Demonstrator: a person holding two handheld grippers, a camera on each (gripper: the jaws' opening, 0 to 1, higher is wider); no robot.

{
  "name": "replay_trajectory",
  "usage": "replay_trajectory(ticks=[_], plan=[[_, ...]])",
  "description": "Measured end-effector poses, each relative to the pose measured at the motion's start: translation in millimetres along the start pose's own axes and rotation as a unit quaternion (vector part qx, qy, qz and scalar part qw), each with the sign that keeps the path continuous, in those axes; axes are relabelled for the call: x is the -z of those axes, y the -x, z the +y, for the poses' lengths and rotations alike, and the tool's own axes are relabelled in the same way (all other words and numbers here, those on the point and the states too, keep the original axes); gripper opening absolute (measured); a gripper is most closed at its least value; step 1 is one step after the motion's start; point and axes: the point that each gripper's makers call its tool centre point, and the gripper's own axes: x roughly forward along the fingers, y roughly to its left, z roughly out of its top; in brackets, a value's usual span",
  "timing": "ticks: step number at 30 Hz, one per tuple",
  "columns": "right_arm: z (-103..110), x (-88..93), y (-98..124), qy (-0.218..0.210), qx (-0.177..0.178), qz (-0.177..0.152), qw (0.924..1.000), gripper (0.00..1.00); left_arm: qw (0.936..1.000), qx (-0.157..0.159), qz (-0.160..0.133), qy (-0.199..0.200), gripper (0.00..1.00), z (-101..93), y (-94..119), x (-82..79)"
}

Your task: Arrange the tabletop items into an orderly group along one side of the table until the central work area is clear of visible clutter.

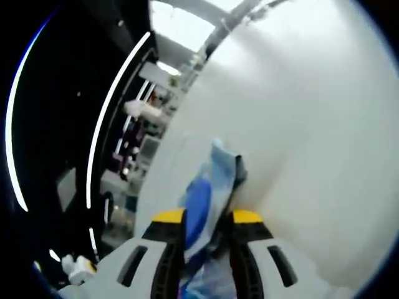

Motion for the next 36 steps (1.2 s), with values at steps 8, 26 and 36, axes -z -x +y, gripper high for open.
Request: replay_trajectory(ticks=[8,26,36], plan=[[7,-5.5,8,0.003,0.004,-0.019,0.9998,0.42,0.9999,0.007,-0.008,-0.001,0.33,-4.9,6,-3.9],[19,-15.6,27,0.054,0.011,-0.054,0.9970,0.66,0.9984,0.021,-0.029,-0.045,0.49,-6.5,24,-5.5],[30,-26.8,43,0.102,-0.009,-0.074,0.9919,0.67,0.9966,0.034,-0.041,-0.062,0.54,-10.1,38,-4.0]])
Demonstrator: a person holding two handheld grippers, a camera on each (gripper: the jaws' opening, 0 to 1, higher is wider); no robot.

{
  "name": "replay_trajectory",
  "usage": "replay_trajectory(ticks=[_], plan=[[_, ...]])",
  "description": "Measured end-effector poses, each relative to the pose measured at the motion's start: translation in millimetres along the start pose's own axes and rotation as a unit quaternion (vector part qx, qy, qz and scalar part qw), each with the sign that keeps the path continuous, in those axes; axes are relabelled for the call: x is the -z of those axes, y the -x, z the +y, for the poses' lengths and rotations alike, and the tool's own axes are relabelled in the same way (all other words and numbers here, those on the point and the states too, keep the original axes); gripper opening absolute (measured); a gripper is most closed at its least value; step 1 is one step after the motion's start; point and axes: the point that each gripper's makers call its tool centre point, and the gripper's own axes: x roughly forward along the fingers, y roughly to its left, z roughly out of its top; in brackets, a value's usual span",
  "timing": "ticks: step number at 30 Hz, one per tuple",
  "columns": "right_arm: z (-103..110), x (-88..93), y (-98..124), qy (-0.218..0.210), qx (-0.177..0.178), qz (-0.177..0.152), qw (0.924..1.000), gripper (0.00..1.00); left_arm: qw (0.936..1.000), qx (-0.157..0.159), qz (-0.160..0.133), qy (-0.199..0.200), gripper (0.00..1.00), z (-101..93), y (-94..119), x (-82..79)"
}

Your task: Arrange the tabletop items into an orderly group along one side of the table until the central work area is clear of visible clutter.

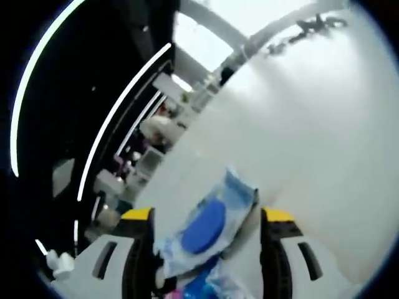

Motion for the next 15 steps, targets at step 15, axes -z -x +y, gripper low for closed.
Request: replay_trajectory(ticks=[15], plan=[[27,13.6,3,0.059,-0.043,0.035,0.9968,0.66,0.9993,-0.028,-0.017,0.016,0.54,24.1,30,-1.8]])
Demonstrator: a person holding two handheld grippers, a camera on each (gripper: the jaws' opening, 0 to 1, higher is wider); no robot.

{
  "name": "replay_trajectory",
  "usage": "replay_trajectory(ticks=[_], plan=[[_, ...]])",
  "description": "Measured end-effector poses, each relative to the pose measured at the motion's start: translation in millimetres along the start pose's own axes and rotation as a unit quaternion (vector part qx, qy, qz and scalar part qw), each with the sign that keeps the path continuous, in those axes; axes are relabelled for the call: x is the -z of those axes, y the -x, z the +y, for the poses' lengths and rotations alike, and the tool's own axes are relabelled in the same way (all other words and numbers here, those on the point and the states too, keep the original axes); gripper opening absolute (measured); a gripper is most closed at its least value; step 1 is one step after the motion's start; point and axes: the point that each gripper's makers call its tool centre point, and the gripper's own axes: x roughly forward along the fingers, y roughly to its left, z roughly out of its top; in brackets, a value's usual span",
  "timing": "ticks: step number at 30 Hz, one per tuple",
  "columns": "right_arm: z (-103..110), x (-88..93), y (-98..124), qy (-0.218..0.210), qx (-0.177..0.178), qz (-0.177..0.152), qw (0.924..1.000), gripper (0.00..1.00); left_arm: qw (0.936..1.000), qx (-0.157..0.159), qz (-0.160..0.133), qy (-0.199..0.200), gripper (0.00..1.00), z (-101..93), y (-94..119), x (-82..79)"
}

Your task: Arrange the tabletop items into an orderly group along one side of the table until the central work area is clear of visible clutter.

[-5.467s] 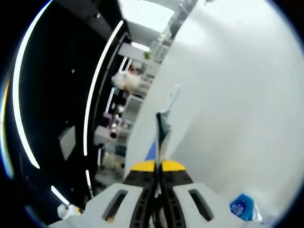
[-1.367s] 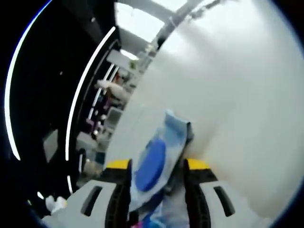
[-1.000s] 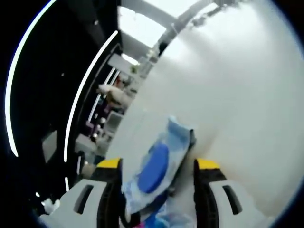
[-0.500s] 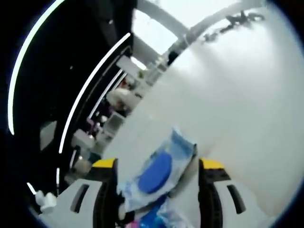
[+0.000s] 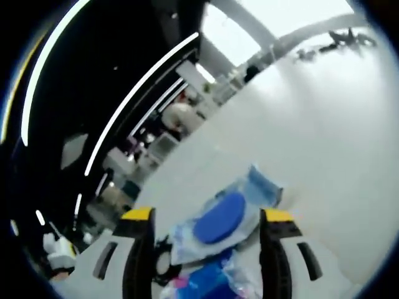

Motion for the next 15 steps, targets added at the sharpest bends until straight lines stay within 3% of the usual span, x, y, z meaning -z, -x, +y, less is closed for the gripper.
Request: replay_trajectory(ticks=[9,15], plan=[[26,4.8,-7,0.055,-0.041,0.022,0.9974,0.66,0.9989,-0.042,-0.011,-0.017,0.54,24.3,10,-9.3],[47,11.8,-11,0.145,-0.079,0.047,0.9852,0.67,0.9977,-0.057,-0.012,-0.035,0.54,33.3,18,-11.5]])
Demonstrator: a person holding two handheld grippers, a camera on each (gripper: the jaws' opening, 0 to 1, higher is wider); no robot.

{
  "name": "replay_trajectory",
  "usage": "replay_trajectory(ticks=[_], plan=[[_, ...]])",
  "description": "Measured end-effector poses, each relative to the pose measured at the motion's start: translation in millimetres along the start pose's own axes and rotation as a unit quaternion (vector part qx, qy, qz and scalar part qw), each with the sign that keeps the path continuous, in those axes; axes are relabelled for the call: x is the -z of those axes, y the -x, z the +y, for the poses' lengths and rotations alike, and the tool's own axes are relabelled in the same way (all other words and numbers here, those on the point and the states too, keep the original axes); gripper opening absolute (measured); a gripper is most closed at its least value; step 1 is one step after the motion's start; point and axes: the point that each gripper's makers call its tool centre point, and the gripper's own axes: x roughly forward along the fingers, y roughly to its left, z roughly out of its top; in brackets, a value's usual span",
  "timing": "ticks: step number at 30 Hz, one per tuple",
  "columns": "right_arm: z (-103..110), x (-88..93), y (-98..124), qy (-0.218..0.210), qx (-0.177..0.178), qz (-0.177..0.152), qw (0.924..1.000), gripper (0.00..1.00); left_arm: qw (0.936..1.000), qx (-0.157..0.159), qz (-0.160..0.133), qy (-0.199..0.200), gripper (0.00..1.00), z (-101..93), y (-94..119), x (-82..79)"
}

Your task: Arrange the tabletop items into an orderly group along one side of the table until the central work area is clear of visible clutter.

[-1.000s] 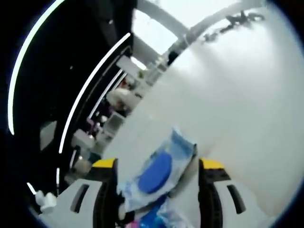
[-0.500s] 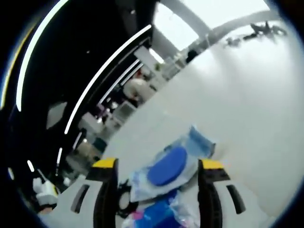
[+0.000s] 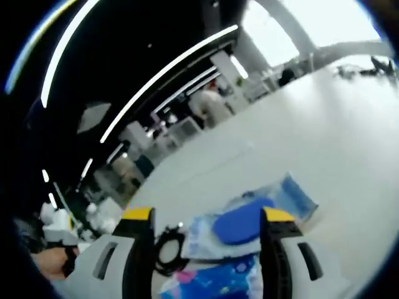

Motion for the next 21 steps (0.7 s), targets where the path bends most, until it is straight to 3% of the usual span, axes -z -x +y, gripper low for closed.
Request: replay_trajectory(ticks=[8,13,21], plan=[[32,8.9,-7,0.109,-0.053,0.043,0.9917,0.67,0.9958,-0.031,-0.001,-0.086,0.56,15.1,11,-5.1],[51,15.7,-10,0.153,-0.087,0.066,0.9823,0.67,0.9942,-0.035,-0.004,-0.101,0.58,18.4,20,-3.2],[63,21.2,-12,0.194,-0.106,0.085,0.9716,0.67,0.9914,-0.050,-0.007,-0.121,0.61,30.2,30,-2.1]])
